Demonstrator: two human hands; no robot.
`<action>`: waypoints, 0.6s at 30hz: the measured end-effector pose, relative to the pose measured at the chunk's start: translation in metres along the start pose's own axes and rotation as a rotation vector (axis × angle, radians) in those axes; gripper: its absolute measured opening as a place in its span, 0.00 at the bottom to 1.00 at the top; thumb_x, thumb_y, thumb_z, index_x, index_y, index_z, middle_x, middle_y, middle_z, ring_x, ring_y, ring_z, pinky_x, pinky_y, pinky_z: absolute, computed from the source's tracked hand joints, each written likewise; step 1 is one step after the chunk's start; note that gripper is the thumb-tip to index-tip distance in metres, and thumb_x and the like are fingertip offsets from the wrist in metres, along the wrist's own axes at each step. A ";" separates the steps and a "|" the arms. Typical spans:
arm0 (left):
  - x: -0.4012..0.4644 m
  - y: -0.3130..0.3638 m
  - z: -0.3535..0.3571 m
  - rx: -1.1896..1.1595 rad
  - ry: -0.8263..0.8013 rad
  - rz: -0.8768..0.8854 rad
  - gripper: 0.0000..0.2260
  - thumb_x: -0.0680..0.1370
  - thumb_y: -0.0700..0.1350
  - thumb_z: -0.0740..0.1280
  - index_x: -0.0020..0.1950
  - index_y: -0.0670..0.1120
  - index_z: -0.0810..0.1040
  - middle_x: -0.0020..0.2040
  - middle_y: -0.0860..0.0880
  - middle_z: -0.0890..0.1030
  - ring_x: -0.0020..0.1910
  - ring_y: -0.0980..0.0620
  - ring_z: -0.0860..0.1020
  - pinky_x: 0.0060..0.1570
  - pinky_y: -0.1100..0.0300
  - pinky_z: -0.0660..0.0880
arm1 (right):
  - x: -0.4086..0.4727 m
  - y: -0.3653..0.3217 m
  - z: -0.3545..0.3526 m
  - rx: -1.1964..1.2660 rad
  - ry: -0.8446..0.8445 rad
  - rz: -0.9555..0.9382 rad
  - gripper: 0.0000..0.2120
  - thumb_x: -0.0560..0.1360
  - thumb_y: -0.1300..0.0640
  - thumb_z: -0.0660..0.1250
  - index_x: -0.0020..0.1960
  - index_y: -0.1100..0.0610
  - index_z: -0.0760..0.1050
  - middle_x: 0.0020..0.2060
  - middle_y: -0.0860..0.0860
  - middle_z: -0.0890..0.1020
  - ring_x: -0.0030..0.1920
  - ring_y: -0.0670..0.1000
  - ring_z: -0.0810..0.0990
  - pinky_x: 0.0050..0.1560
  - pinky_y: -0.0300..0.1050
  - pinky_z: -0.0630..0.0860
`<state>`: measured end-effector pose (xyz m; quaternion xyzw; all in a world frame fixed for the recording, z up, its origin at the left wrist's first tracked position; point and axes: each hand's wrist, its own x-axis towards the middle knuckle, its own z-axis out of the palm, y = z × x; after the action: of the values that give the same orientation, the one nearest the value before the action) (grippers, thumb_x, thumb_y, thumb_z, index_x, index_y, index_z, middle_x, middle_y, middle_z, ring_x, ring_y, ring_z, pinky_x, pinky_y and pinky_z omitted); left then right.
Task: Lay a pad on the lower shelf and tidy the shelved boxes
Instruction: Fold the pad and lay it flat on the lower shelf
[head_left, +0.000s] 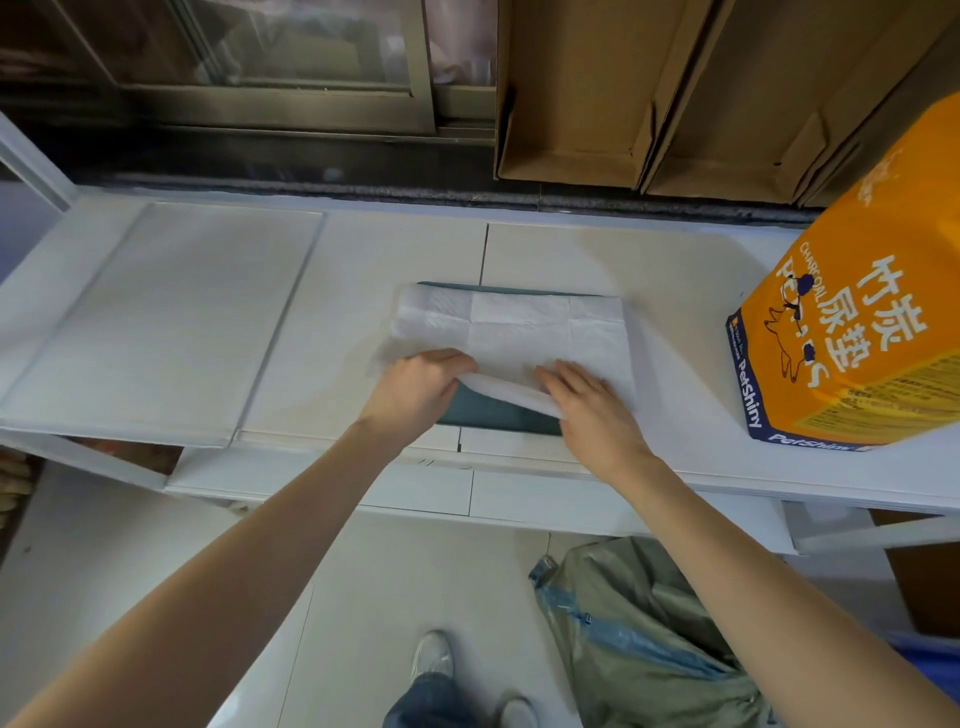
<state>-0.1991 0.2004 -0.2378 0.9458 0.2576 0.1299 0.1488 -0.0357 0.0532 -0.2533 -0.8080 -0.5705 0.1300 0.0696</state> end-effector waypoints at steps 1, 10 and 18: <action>0.002 0.000 -0.003 0.004 0.038 0.024 0.14 0.73 0.31 0.62 0.53 0.43 0.81 0.55 0.46 0.83 0.47 0.41 0.81 0.38 0.53 0.76 | 0.002 -0.002 -0.003 0.023 0.028 0.029 0.33 0.74 0.72 0.55 0.75 0.52 0.54 0.75 0.53 0.61 0.75 0.53 0.58 0.70 0.51 0.63; 0.003 -0.011 0.000 0.051 0.229 0.151 0.21 0.65 0.25 0.64 0.52 0.42 0.82 0.57 0.45 0.82 0.57 0.44 0.80 0.54 0.53 0.76 | 0.014 -0.009 -0.014 0.047 0.252 0.052 0.36 0.69 0.78 0.52 0.74 0.58 0.58 0.76 0.55 0.55 0.77 0.56 0.51 0.75 0.49 0.54; -0.022 -0.021 0.031 0.080 -0.291 -0.048 0.19 0.78 0.37 0.57 0.66 0.50 0.73 0.72 0.53 0.68 0.71 0.53 0.65 0.69 0.58 0.59 | 0.010 0.001 0.013 0.019 -0.169 0.043 0.26 0.78 0.62 0.55 0.75 0.54 0.55 0.77 0.53 0.54 0.76 0.55 0.51 0.75 0.49 0.52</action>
<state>-0.2169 0.1998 -0.2777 0.9535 0.2607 -0.0227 0.1498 -0.0350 0.0616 -0.2669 -0.8055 -0.5554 0.2049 0.0261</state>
